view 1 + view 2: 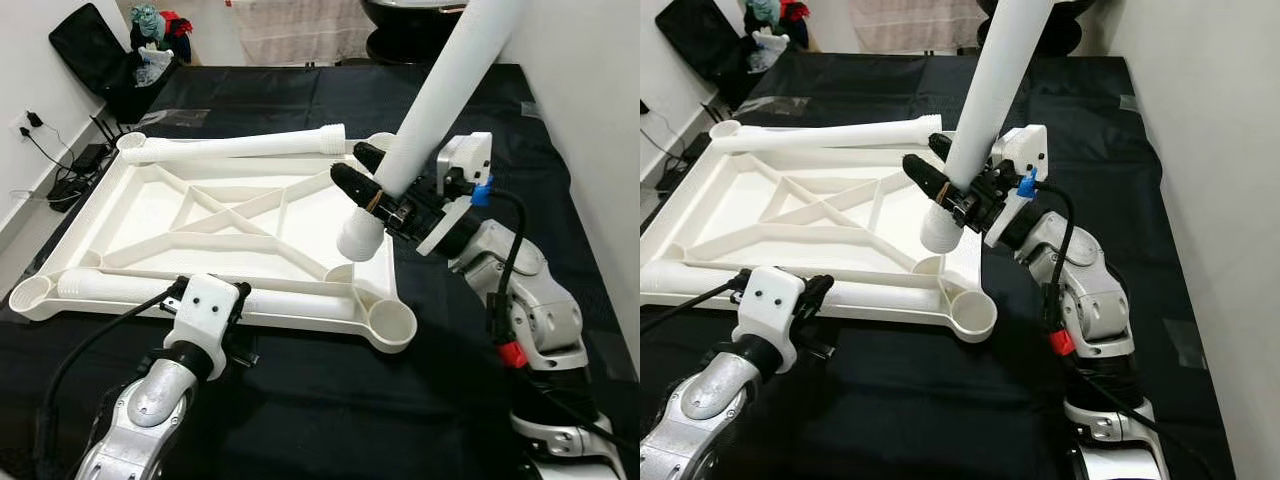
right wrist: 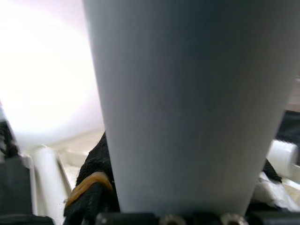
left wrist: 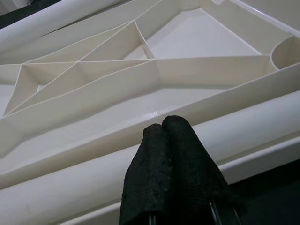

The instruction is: Building children table

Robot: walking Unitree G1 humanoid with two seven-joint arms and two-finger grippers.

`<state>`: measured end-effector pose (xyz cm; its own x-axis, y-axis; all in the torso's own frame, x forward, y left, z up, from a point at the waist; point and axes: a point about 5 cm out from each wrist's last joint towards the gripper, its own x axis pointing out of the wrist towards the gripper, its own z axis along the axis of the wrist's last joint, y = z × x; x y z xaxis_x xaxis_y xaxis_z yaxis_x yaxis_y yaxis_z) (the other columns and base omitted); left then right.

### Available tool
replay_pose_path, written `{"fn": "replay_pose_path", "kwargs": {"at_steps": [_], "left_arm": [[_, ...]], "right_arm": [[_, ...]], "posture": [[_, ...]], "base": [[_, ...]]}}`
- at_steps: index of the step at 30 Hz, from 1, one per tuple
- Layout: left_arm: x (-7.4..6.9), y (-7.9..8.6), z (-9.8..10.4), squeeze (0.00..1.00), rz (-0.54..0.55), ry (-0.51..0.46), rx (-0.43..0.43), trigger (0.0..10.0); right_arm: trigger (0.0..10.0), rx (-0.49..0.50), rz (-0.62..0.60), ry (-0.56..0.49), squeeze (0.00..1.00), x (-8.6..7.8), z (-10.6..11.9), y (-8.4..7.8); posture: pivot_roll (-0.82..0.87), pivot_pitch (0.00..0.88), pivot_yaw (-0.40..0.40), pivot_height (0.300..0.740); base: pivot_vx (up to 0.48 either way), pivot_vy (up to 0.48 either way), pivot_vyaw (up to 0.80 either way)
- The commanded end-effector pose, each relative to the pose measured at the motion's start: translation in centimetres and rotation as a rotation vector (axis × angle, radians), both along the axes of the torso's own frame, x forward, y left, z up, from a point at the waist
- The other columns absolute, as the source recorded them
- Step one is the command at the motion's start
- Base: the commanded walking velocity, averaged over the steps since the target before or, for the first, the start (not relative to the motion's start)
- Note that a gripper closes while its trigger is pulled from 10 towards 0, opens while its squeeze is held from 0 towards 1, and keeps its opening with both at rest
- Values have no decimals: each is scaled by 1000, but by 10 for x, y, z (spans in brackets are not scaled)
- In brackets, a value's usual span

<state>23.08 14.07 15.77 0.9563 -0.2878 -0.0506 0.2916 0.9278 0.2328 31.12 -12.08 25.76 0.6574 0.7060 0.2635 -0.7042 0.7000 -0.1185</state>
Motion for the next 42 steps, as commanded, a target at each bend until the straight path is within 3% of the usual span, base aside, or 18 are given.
{"fn": "replay_pose_path", "kwargs": {"at_steps": [1,8,18,26,42], "left_arm": [[0,0,-5,0,14,18,8,10000],[2,0,-1,0,22,-15,-29,10000],[-6,-7,-6,0,-31,19,-56,10000],[-8,-11,-6,0,-45,16,-60,10000],[-10,-8,-9,0,-16,50,-58,10000]], "right_arm": [[10000,-5,-46,42,0,1,-7,3],[10000,-57,-19,42,0,-5,-14,9],[10000,-79,-13,51,0,-7,-16,12],[10000,-82,-58,68,0,-3,-17,12],[10000,-144,26,96,0,-12,-22,14]], "posture": [[-6,121,36,740],[-13,126,33,740],[-24,130,28,740],[-26,136,26,740],[-26,153,27,740]], "base": [[0,0,544],[0,0,772],[0,-32,774],[0,-458,0],[0,0,0]]}}
